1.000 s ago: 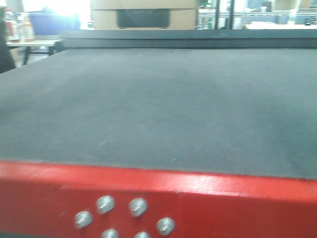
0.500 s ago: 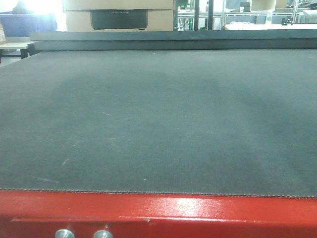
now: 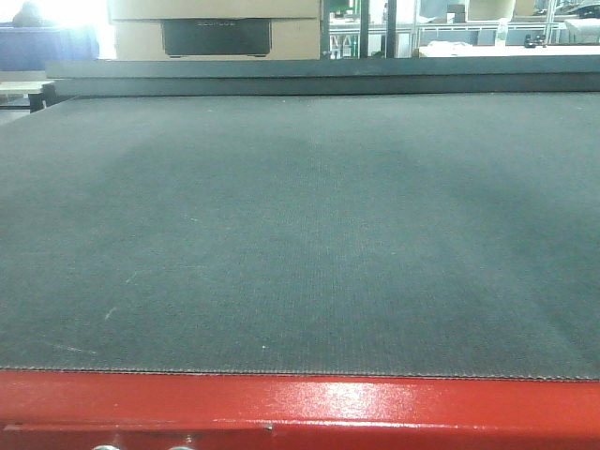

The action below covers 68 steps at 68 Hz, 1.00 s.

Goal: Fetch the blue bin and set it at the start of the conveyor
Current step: 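Lower the teal bin onto the near end of the grey belt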

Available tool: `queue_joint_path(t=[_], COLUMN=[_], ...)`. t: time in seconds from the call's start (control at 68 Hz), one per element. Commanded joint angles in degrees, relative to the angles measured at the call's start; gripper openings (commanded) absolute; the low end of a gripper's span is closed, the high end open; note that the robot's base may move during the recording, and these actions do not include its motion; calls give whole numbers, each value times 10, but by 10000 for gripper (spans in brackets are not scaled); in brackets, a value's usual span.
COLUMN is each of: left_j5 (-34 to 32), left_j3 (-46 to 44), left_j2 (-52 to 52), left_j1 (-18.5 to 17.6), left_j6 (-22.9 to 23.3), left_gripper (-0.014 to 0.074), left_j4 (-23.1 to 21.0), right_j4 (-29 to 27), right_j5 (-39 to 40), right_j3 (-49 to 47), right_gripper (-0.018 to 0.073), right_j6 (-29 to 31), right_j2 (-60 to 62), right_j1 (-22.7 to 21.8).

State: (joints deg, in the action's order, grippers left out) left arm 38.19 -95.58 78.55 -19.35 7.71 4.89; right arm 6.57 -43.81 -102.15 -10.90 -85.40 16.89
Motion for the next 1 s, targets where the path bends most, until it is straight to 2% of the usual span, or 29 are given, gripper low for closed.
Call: queue_joint_path(t=[0.0,0.441,0.529,0.794,0.985], left_j5=[-33,-46,-23,86,108], left_j3=[-8,-8,-8,-6,14], left_j2=[-6,-6,-6,37,114], left_j1=[-10,-10,-10,-10,-10], left_j6=[0,0,0,0,0], left_gripper=[-111,-111,-111,-111,-111], left_j4=[-41,-41,-41,-42,-42], right_j4=[-32,-32,-38,-32,-25], right_j5=[54,72,66,-67,-139], right_j3=[-4,-4,-4,-4,-4], right_gripper=[-153,-153,-153,-153,-153], right_j6=[14,14,14,14,14], right_j2=[3,3,3,-9,-62], right_j1=[9,9,9,8,8])
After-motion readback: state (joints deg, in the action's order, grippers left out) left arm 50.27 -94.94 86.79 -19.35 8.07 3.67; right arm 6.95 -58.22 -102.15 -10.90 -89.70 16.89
